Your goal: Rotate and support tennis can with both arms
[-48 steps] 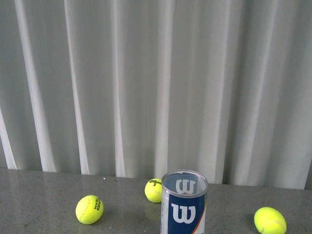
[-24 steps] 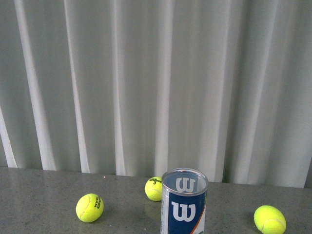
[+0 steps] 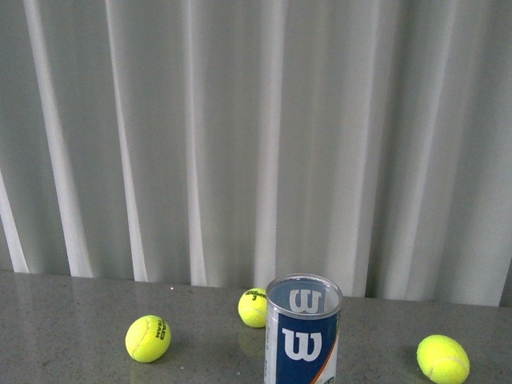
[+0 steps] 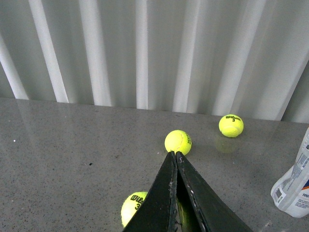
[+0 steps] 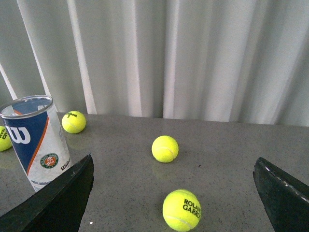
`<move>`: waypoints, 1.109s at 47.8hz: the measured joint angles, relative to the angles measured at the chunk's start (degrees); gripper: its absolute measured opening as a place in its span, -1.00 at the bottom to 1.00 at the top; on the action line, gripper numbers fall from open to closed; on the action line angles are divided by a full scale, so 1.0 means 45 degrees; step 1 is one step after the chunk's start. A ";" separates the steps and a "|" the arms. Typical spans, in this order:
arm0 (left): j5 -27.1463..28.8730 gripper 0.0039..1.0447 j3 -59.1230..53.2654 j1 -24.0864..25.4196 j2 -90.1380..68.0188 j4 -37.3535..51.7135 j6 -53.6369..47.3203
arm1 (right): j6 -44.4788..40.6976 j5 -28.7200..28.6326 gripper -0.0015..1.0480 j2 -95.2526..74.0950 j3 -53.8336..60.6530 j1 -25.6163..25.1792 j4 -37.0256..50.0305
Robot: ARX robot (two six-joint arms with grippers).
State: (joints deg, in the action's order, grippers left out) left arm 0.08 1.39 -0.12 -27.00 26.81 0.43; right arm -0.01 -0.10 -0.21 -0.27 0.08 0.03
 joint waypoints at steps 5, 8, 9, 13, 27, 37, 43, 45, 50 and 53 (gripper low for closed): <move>0.0000 -0.93 0.0000 0.0000 0.0753 -0.0690 0.0000 | 0.0000 0.0005 0.87 0.0000 0.0000 0.0000 0.0000; 0.0000 -0.93 0.0000 0.0000 0.1273 -0.1205 0.0000 | 0.0000 0.0000 0.87 0.0000 0.0000 0.0000 0.0000; 0.0000 -0.93 0.0000 0.0000 0.1447 -0.1375 0.0000 | 0.0000 0.0000 0.87 0.0000 0.0000 0.0000 0.0000; 0.0000 -0.93 0.0000 0.0000 0.1923 -0.1836 0.0000 | 0.0000 0.0000 0.87 0.0000 0.0000 0.0000 0.0000; 0.0000 -0.93 0.0000 0.0000 0.3317 -0.3230 0.0000 | 0.0000 0.0000 0.87 0.0000 0.0000 0.0000 0.0000; 0.0005 -0.93 0.0005 0.0000 0.4201 -0.4143 0.0000 | 0.0000 0.0000 0.87 0.0000 0.0000 0.0000 0.0000; -0.0010 -0.93 0.0005 0.0000 0.5741 -0.5877 -0.0005 | 0.0000 0.0005 0.87 -0.0005 0.0000 0.0000 0.0000; -0.0015 -0.93 0.0005 0.0000 0.5926 -0.5882 -0.0005 | 0.0000 0.0000 0.87 -0.0005 0.0000 0.0000 0.0000; -0.0010 -0.93 0.0005 0.0000 0.5945 -0.5931 -0.0005 | 0.0000 0.0000 0.87 0.0000 0.0000 0.0000 0.0000; -0.0010 -0.92 0.0005 0.0000 0.5950 -0.5940 0.0005 | 0.0000 0.0005 0.87 0.0000 0.0000 0.0000 0.0000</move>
State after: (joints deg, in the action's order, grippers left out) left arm 0.03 1.41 -0.12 -0.23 0.08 0.45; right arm -0.01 -0.08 -0.21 -0.27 0.08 0.03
